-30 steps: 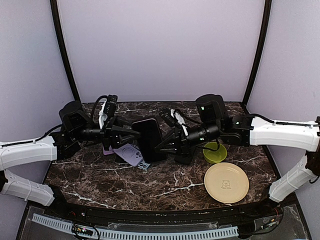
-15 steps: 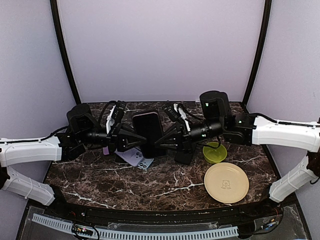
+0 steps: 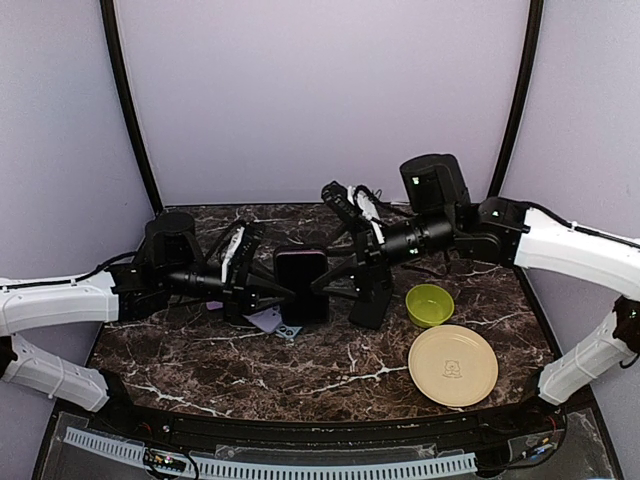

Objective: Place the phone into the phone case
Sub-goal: Press the corner of the phone case at the top corners.

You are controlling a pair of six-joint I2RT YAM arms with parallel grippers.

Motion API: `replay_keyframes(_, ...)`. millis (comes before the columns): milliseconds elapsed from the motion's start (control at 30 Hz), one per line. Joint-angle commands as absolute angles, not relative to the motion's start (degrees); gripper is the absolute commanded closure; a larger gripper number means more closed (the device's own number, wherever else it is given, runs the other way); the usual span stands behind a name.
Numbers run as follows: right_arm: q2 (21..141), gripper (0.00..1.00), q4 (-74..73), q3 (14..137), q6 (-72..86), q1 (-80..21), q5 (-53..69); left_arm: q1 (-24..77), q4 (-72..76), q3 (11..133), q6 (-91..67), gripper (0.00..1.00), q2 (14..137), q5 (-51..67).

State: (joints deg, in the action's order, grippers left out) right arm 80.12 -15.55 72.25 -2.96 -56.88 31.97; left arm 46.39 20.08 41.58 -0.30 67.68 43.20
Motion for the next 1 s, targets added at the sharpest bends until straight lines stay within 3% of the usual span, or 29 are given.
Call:
replay_keyframes(0, 80.14, 0.09, -30.85, 80.61, -11.91, -56.71, 25.7, 48.1, 9.7, 46.16, 14.01, 1.0, 63.37, 36.04)
replay_keyframes(467, 88.03, 0.19, -38.33, 92.65, -19.02, -60.26, 24.51, 48.58, 7.09, 47.02, 16.57, 1.0, 63.79, 35.76)
replay_keyframes(633, 91.06, 0.29, -37.65, 94.62, -19.54, -60.56, 24.4, 48.6, 7.37, 47.02, 16.43, 1.0, 63.89, 36.04)
replay_keyframes(733, 92.73, 0.45, -37.69, 95.88, -19.84, -60.64, 25.44, 48.58, 7.38, 47.1, 16.4, 1.0, 63.91, 36.15)
replay_keyframes(900, 93.52, 0.91, -37.46, 95.81, -19.97, -60.63, 25.09, 48.61, 7.29, 47.02, 16.54, 1.0, 63.75, 36.04)
replay_keyframes(967, 93.57, 1.0, -37.64, 95.81, -19.97, -60.64, 24.76, 48.65, 7.34, 47.02, 16.41, 1.0, 63.77, 36.1)
